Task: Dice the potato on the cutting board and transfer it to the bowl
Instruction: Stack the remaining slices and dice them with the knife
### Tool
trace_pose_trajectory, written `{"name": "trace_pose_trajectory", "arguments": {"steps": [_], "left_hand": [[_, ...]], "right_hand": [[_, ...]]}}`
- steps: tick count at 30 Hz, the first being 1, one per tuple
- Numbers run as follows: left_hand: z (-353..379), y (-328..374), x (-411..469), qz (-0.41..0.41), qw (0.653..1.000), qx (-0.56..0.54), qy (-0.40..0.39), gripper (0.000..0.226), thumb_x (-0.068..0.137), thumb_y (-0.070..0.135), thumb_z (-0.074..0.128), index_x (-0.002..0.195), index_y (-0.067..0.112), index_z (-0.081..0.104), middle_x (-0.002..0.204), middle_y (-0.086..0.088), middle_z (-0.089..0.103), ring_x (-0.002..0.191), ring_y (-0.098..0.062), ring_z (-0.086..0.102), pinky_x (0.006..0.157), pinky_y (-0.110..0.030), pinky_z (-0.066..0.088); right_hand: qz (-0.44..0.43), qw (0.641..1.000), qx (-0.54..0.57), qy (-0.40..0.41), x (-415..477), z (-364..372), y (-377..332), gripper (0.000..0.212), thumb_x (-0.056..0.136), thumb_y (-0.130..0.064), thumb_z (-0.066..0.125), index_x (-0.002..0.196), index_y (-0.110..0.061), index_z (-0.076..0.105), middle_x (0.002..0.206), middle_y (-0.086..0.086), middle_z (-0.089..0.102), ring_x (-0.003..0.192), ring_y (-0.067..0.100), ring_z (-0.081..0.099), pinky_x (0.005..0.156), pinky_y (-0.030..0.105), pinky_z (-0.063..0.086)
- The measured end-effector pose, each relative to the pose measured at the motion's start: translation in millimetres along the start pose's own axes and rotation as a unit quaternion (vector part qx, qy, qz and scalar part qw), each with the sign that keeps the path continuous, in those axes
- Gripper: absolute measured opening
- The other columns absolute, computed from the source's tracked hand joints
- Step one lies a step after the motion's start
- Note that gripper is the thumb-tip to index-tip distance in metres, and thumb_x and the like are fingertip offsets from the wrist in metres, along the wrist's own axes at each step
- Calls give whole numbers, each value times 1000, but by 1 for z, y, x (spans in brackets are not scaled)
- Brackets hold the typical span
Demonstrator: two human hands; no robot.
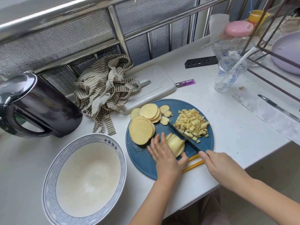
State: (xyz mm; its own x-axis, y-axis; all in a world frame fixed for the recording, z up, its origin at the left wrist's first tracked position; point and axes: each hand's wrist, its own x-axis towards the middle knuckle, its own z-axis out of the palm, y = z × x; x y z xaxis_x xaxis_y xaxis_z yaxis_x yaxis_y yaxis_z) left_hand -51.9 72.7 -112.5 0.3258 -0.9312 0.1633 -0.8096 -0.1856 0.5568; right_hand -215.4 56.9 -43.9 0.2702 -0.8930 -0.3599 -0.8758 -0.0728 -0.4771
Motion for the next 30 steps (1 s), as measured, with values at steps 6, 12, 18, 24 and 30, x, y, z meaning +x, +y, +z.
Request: {"name": "trace_pose_trajectory", "arguments": {"steps": [6, 12, 18, 24, 30], "left_hand": [[7, -8, -3, 64, 991, 114, -4, 77, 82, 49, 40, 141, 0, 37, 135, -19, 48, 129, -30, 33, 107, -48, 38], [8, -5, -2, 56, 991, 124, 1, 68, 96, 50, 29, 137, -3, 40, 132, -18, 41, 124, -32, 38, 104, -46, 43], [8, -3, -2, 43, 991, 127, -8, 67, 98, 50, 28, 131, -6, 45, 126, -21, 45, 119, -33, 40, 107, -41, 28], [7, -4, -2, 53, 988, 145, -10, 65, 92, 46, 37, 131, -5, 43, 126, -20, 43, 118, -33, 39, 105, -43, 24], [6, -3, -3, 45, 989, 137, -15, 65, 92, 47, 36, 132, -4, 42, 127, -19, 45, 118, -33, 41, 102, -44, 42]], "right_hand": [[1, 1000, 12, -1, -3, 3, -1, 46, 100, -49, 25, 71, -19, 43, 66, -1, 53, 65, 15, 53, 64, 31, 40], [-43, 999, 16, 2, -7, -16, 0, 44, 95, -53, 20, 71, -22, 40, 62, -2, 50, 60, 14, 50, 63, 32, 39], [-82, 989, -122, 0, -14, -15, -4, 48, 81, -61, -7, 78, -28, 28, 65, -7, 44, 66, 17, 46, 63, 32, 37], [-76, 989, -128, -7, -13, -13, 1, 43, 90, -58, -1, 82, -28, 29, 65, -7, 41, 69, 19, 49, 65, 32, 37], [-77, 992, -99, -17, -12, -19, 2, 39, 84, -59, 0, 71, -29, 22, 63, -7, 39, 58, 13, 38, 62, 30, 32]]}}
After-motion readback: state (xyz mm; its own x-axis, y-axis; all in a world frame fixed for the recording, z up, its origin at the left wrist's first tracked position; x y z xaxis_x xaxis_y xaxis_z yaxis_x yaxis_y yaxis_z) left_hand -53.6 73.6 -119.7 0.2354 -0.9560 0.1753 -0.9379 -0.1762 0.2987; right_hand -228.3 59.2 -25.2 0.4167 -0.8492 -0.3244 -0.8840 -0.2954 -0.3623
